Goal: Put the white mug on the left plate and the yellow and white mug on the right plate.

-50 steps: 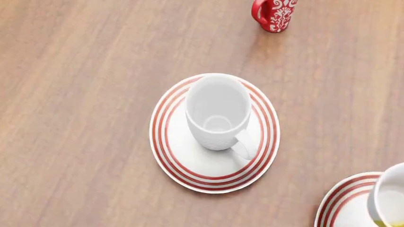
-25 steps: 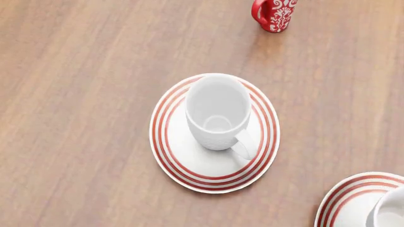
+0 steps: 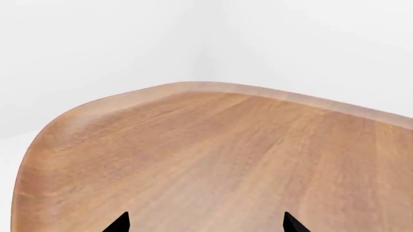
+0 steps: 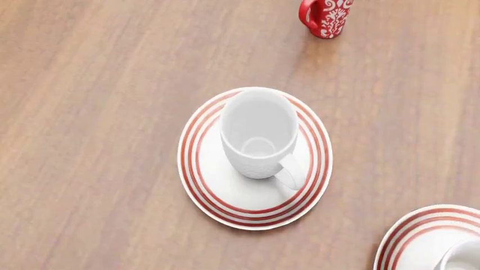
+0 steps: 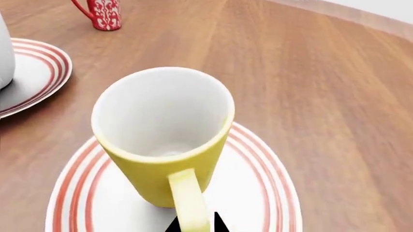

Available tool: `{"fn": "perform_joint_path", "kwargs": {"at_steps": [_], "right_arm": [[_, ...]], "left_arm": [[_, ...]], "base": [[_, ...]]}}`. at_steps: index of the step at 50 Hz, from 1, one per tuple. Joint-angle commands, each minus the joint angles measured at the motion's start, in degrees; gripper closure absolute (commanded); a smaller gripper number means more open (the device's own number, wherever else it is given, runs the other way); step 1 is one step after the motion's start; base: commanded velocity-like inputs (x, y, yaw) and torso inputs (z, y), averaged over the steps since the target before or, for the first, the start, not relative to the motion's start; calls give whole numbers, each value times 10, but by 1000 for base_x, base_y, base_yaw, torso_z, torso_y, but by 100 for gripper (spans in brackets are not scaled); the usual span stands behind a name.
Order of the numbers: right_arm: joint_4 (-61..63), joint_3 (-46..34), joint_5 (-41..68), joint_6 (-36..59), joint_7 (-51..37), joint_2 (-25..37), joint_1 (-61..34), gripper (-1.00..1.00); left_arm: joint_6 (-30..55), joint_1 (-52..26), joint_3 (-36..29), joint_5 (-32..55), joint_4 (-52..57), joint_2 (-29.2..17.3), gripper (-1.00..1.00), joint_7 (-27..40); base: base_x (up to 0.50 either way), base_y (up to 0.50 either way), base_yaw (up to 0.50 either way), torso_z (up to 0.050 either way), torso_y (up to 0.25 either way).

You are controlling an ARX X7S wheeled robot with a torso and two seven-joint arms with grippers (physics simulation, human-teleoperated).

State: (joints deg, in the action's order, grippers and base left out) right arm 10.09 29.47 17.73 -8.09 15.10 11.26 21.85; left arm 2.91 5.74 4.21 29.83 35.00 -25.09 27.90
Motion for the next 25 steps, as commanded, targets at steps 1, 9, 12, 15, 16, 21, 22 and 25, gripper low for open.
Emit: {"fn": "perform_joint_path", "kwargs": {"at_steps": [1,9,12,15,16,21,22,25], "right_arm": [[-3,-2,-1,-3,-4,2,-3,100],[-6,-7,-19,-8,-12,4,-4,-100],[-4,-5,-18,-7,-17,3,-4,-100],[6,-1,-12,-5,-18,3,-1,-100],[9,-1,-11,-5,-19,3,1,-100],[28,10,8,-13,-14,3,14,-100],[30,12,12,-15,-13,3,15,-100],[35,15,22,-20,-9,3,19,-100]], "left_arm": [[1,-2,-7,-3,0,0,-100,1],[1,-1,-5,-1,0,-1,-100,2],[1,-2,-7,-3,0,-1,-100,2],[0,-1,-6,-1,0,-1,-100,2],[0,-1,-6,-1,0,-1,-100,2],[-1,0,-6,-1,0,-1,-100,2],[-1,0,-6,-1,0,-2,-100,3],[-1,1,-5,0,1,-2,-100,4]], "base": [[0,0,0,0,0],[0,0,0,0,0],[0,0,0,0,0],[0,0,0,0,0],[0,0,0,0,0],[0,0,0,0,0],[0,0,0,0,0],[0,0,0,0,0]]}}
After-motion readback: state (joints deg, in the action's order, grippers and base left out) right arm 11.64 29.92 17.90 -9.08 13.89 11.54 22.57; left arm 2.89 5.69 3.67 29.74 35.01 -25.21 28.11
